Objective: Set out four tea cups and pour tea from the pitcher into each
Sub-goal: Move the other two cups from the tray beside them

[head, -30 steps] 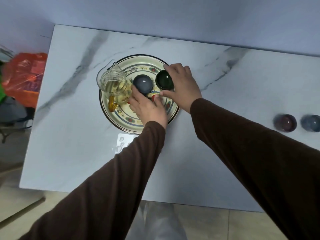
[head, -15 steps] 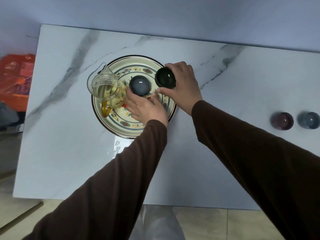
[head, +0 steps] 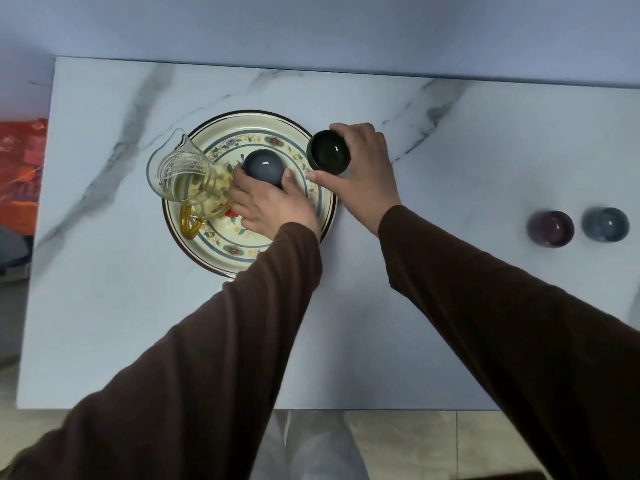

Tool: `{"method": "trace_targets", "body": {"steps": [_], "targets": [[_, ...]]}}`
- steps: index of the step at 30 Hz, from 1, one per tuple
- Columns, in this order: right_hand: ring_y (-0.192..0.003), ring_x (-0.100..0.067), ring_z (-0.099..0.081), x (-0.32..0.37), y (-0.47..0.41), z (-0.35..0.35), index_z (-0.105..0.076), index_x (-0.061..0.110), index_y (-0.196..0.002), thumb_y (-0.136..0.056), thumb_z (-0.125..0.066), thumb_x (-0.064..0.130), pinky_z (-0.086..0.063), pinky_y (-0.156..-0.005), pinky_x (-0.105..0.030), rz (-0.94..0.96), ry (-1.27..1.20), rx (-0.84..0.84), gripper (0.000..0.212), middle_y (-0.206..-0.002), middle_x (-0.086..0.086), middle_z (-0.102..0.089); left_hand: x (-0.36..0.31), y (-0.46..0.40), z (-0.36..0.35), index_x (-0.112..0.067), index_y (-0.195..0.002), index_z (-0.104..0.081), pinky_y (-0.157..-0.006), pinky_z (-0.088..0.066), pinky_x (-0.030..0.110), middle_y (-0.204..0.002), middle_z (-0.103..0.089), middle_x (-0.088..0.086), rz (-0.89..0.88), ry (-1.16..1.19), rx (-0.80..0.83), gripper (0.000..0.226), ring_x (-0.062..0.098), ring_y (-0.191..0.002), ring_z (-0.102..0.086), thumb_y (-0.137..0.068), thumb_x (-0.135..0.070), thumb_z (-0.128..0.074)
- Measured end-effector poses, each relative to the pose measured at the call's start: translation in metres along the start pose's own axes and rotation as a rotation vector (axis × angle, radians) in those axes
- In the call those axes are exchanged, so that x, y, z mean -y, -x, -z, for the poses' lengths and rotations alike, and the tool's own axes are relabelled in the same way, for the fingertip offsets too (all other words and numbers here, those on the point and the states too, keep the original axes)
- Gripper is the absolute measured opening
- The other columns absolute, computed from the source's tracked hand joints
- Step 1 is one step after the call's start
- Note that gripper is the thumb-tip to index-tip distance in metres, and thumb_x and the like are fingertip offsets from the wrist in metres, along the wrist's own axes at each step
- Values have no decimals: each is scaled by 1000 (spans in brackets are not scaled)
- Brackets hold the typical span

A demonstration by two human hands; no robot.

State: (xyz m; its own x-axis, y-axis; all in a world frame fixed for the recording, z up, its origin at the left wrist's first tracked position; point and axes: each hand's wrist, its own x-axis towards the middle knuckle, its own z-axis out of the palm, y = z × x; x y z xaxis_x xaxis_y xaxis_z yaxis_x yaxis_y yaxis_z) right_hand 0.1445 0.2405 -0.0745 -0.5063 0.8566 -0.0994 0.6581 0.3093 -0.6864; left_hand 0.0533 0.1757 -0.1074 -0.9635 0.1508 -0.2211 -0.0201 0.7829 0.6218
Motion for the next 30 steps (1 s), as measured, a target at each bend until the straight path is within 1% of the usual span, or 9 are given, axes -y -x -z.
{"method": "trace_targets", "body": {"steps": [3, 7, 11, 14, 17, 20, 24, 30], "targets": [[-119, -19, -41, -2, 8, 4, -52, 19, -132, -73, -79, 43, -35, -95, -22, -25, -18, -12, 69, -127, -1, -50, 8, 2, 7, -17, -141, -37, -105, -29, 44, -142, -42, 8, -96, -7, 13, 74, 28, -132, -37, -79, -39, -71], [-119, -21, -41, -3, 26, 13, -52, 19, -132, -72, -80, 43, -36, -97, -25, -51, -25, -33, 71, -127, -3, -50, 16, 8, 27, -18, -137, -41, -105, -29, 43, -139, -45, 6, -345, -10, 73, 71, 27, -131, -38, -77, -39, -71], [-117, -22, -41, -2, 56, 26, -52, 20, -131, -73, -80, 43, -39, -96, -28, -95, -20, -75, 68, -125, -3, -53, 18, 20, 54, -17, -137, -43, -104, -30, 43, -137, -46, 7, -560, -23, 203, 70, 27, -129, -39, -78, -43, -69], [-114, -22, -42, -4, 90, 37, -53, 20, -130, -73, -80, 43, -39, -95, -29, -142, -34, -143, 67, -122, -3, -55, 21, 31, 78, -14, -136, -44, -102, -30, 41, -133, -48, 10, -754, -49, 313, 67, 30, -123, -42, -79, -40, -69], [-116, -23, -42, -7, 129, 48, -52, 20, -131, -73, -80, 43, -40, -96, -30, -202, -33, -195, 68, -123, -3, -55, 29, 46, 98, -15, -137, -44, -101, -32, 43, -133, -48, 10, -904, -112, 430, 66, 32, -121, -43, -80, -39, -69], [-118, -21, -41, -14, 171, 62, -50, 21, -133, -74, -79, 44, -40, -97, -30, -267, -38, -242, 70, -125, -1, -53, 37, 68, 113, -17, -137, -44, -102, -33, 46, -132, -48, 9, -1000, -171, 516, 66, 31, -122, -42, -81, -41, -68], [-118, -21, -41, -29, 225, 84, -49, 20, -134, -75, -79, 43, -41, -97, -31, -334, -19, -288, 70, -127, -3, -53, 51, 109, 120, -15, -135, -46, -100, -34, 44, -131, -49, 10, -1099, -201, 599, 66, 31, -120, -42, -81, -42, -69], [-118, -21, -41, -73, 296, 121, -50, 21, -132, -74, -80, 43, -42, -96, -32, -403, 1, -325, 68, -125, -2, -54, 69, 190, 107, -19, -134, -47, -95, -32, 36, -127, -50, 5, -1163, -224, 710, 63, 28, -115, -42, -80, -43, -70]]}}
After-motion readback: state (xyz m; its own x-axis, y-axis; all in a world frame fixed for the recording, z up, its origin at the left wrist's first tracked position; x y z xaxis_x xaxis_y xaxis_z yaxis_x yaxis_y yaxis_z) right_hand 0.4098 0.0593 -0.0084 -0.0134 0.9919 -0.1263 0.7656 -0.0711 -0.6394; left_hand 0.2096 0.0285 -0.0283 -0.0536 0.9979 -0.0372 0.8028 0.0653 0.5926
